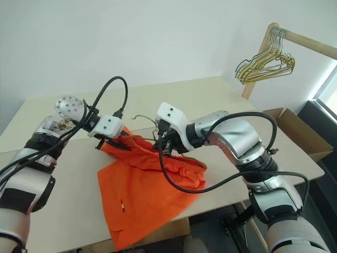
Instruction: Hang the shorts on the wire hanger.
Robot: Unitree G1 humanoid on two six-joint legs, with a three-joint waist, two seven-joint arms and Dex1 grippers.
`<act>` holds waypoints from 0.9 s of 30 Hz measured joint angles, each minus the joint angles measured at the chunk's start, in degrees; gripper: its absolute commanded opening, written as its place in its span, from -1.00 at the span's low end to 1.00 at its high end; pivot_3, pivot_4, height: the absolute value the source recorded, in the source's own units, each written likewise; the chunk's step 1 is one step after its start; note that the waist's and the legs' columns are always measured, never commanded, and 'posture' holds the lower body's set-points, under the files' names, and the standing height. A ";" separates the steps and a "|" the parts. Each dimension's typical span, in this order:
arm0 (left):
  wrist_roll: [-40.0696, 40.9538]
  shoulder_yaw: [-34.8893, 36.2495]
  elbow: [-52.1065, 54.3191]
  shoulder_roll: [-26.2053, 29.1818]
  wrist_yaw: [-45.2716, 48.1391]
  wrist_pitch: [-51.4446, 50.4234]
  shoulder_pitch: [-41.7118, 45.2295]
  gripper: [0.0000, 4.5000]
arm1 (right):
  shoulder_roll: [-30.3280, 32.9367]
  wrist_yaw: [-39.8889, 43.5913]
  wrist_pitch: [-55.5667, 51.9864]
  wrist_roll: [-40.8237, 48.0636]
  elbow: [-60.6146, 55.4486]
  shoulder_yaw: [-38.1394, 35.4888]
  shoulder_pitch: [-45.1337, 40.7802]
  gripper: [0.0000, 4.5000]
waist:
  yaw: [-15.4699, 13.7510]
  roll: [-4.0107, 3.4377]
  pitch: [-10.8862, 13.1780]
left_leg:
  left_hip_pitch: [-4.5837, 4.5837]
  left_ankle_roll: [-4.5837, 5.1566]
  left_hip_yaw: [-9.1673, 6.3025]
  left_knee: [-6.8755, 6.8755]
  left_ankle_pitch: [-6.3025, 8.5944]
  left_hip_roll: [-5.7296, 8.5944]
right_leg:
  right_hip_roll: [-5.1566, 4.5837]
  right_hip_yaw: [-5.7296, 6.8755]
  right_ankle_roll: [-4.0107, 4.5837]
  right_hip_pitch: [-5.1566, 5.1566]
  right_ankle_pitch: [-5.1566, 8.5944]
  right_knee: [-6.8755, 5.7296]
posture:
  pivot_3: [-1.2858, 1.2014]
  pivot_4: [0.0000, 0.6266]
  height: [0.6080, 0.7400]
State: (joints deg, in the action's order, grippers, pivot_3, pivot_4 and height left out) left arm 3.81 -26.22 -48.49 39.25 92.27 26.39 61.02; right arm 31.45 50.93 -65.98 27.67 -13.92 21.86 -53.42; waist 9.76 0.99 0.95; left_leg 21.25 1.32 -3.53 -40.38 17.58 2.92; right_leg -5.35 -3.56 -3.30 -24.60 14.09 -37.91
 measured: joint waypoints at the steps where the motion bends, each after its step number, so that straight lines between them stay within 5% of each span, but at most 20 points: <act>1: -0.24 0.04 -0.37 -0.39 0.00 0.01 0.03 -0.98 | 0.01 0.19 0.00 -0.05 0.02 0.01 0.00 -1.00 | 0.00 0.00 0.00 | 0.00 0.01 0.00 0.00 0.00 0.00 | 0.00 0.00 0.00 0.00 0.00 0.00 | -0.06 -1.00 1.00; 10: -0.23 1.85 -1.33 -1.19 0.00 -0.16 0.13 -0.99 | 0.54 1.39 1.20 -1.04 -0.01 0.18 0.00 -1.00 | 0.06 0.00 0.00 | 0.00 0.01 -0.02 0.00 0.01 0.00 | 0.01 0.00 -0.02 0.00 0.01 -0.01 | -0.05 -1.00 1.00; 24: 1.07 3.57 0.89 -1.05 0.00 -4.16 -1.32 -1.00 | 7.00 0.82 3.19 -1.46 -6.33 -4.55 4.12 0.99 | -0.01 0.00 0.00 | 0.04 0.02 -0.04 0.00 0.01 0.02 | -0.02 0.00 -0.04 0.00 0.03 0.03 | -0.07 -1.00 1.00; 27: 1.06 3.91 1.51 -1.07 0.00 -4.84 -1.46 -1.00 | 9.62 -0.22 0.92 0.46 -9.34 -9.64 6.69 0.99 | -0.13 0.01 0.00 | 0.04 0.04 -0.04 0.01 0.03 0.01 | -0.02 0.00 -0.04 0.01 0.03 0.06 | -0.07 -1.00 1.00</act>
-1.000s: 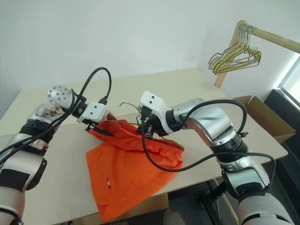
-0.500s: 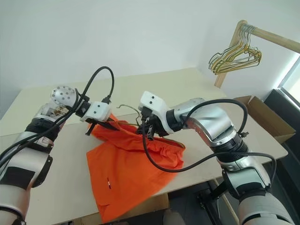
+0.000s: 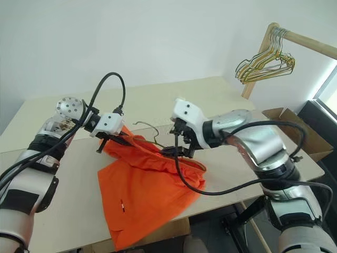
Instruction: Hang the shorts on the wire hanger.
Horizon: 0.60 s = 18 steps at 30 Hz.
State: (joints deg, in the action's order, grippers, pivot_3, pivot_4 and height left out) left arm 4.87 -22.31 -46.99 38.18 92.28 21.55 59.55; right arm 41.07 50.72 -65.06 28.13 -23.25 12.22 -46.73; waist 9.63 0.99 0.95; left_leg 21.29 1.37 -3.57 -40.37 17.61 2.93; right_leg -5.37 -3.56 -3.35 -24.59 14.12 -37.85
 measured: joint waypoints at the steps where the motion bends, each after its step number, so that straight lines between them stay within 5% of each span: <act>1: -0.01 0.23 0.18 -0.11 0.00 -0.36 -0.04 -1.00 | 1.32 -0.40 -1.11 0.83 -1.46 -2.53 1.40 0.99 | -0.15 0.00 0.00 | 0.01 0.01 -0.01 0.00 0.01 0.00 | -0.01 0.00 0.00 0.01 0.00 0.04 | -0.07 -1.00 1.00; 9: -0.33 2.92 -0.03 -0.57 0.00 -1.78 -0.82 -1.00 | 9.61 -2.13 -6.37 8.19 -17.65 -23.14 23.97 0.99 | -1.69 0.04 -0.01 | -0.13 0.10 0.00 0.02 0.06 -0.10 | 0.06 0.02 -0.03 0.28 0.02 0.29 | -0.07 -1.00 1.00; 13: -0.30 3.37 0.11 -0.77 0.00 -2.19 -1.03 -1.00 | 8.24 -7.22 -1.54 4.45 -20.88 -22.90 40.02 0.99 | -2.50 0.06 -0.03 | -0.21 0.12 0.10 -0.01 0.07 -0.05 | 0.04 -0.09 -0.08 0.36 0.04 0.34 | -0.07 -1.00 1.00; 18: -0.29 3.38 0.27 -0.49 0.00 -2.89 -1.32 -1.00 | 2.09 -11.79 8.34 -0.79 -16.72 -18.55 48.32 0.99 | -2.78 0.08 -0.04 | -0.24 0.12 0.17 -0.01 0.07 -0.05 | 0.08 -0.16 -0.08 0.34 0.05 0.33 | -0.06 -1.00 1.00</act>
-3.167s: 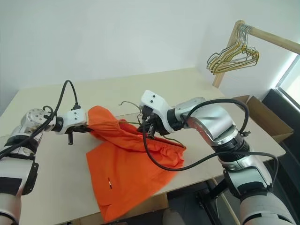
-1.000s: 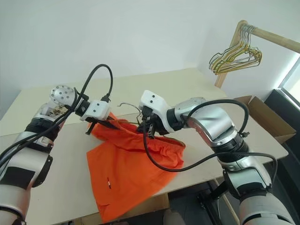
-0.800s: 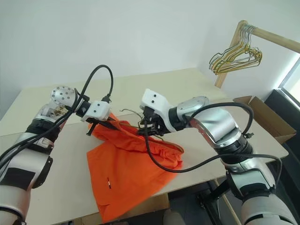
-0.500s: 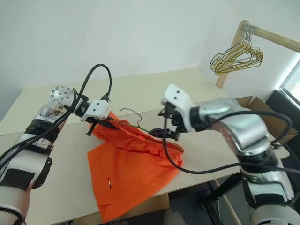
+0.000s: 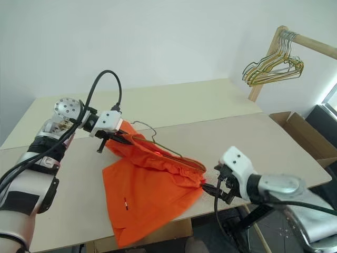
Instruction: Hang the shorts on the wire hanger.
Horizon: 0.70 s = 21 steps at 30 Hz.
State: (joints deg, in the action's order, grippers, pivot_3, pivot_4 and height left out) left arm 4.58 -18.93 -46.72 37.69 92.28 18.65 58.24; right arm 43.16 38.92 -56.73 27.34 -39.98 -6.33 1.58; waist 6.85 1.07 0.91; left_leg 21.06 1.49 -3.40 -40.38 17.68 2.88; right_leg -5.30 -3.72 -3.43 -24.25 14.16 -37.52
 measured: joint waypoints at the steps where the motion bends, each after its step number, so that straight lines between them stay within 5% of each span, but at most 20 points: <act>1: 0.00 0.00 0.01 0.01 0.00 -0.01 0.00 -1.00 | -0.71 -0.27 0.79 -0.16 0.47 0.45 0.18 0.99 | 0.01 0.00 0.00 | 0.00 0.00 0.00 -0.01 0.00 0.00 | 0.01 0.00 0.00 0.00 0.00 0.00 | -0.06 -1.00 1.00; 9: 0.01 0.00 0.63 0.44 0.00 -0.18 -0.05 -1.00 | -8.67 -2.28 6.73 -2.41 10.90 7.23 -3.23 0.99 | -0.01 0.04 -0.03 | -0.03 0.00 0.01 0.00 0.00 0.00 | 0.04 0.00 0.00 0.03 0.00 0.04 | -0.05 -1.00 1.00; 12: 0.01 0.00 0.90 0.42 0.00 -0.21 -0.04 -1.00 | -10.59 -2.56 8.67 -3.70 16.66 9.59 -5.60 0.76 | 0.03 0.04 -0.03 | -0.04 0.00 0.01 0.01 0.00 0.00 | 0.06 0.00 0.00 0.01 0.00 0.05 | -0.05 -1.00 1.00; 21: 0.01 0.00 0.91 0.84 0.00 -0.25 -0.04 -1.00 | -10.94 -0.21 9.96 -3.48 19.53 10.01 -6.18 -0.58 | -0.04 0.04 -0.03 | -0.04 0.00 -0.02 0.00 0.00 0.02 | 0.05 0.03 0.00 0.04 0.00 -0.02 | -0.05 -1.00 1.00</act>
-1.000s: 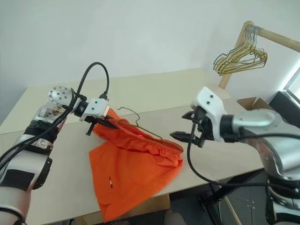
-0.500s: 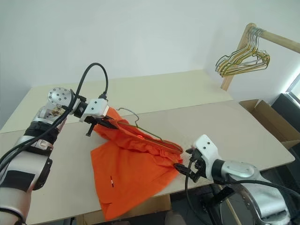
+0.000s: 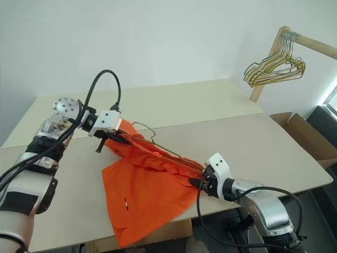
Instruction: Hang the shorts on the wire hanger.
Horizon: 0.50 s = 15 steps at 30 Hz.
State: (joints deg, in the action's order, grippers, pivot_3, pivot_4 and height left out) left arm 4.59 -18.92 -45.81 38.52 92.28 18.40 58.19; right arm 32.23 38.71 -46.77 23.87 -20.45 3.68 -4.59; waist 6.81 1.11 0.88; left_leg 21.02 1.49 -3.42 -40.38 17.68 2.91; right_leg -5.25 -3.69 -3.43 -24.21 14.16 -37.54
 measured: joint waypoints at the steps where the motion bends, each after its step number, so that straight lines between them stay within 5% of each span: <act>1: 0.00 0.00 0.00 0.05 0.00 0.00 0.00 -1.00 | 0.27 0.09 0.00 0.04 0.00 -0.26 0.01 -0.72 | 0.00 0.00 0.00 | 0.00 0.00 0.00 0.00 0.00 0.00 | 0.00 0.00 0.00 0.00 0.00 0.00 | -0.05 -1.00 1.00; 3: 0.00 0.00 -0.01 0.05 0.00 0.04 0.00 -1.00 | 0.96 0.63 0.00 0.45 -0.02 -0.75 0.09 -0.98 | -0.02 0.00 0.00 | 0.00 0.00 0.00 0.00 0.00 0.00 | -0.01 0.00 0.00 0.00 0.00 0.00 | -0.05 -1.00 1.00; 15: -2.55 -0.15 -2.56 1.67 -0.06 2.55 0.00 -1.00 | 8.70 5.05 -0.02 4.66 -2.89 -6.78 1.53 -0.98 | -0.13 0.00 0.00 | -0.04 0.01 0.03 0.00 0.01 -0.01 | 0.02 -0.02 0.00 0.03 0.00 0.04 | -0.05 -1.00 1.00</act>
State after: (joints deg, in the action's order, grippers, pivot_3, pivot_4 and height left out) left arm 2.04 -19.07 -48.37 40.20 92.22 20.95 58.19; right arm 40.92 43.77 -46.78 28.53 -23.34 -3.10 -3.06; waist 6.68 1.11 0.88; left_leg 20.98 1.50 -3.39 -40.38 17.68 2.90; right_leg -5.23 -3.71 -3.43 -24.19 14.17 -37.50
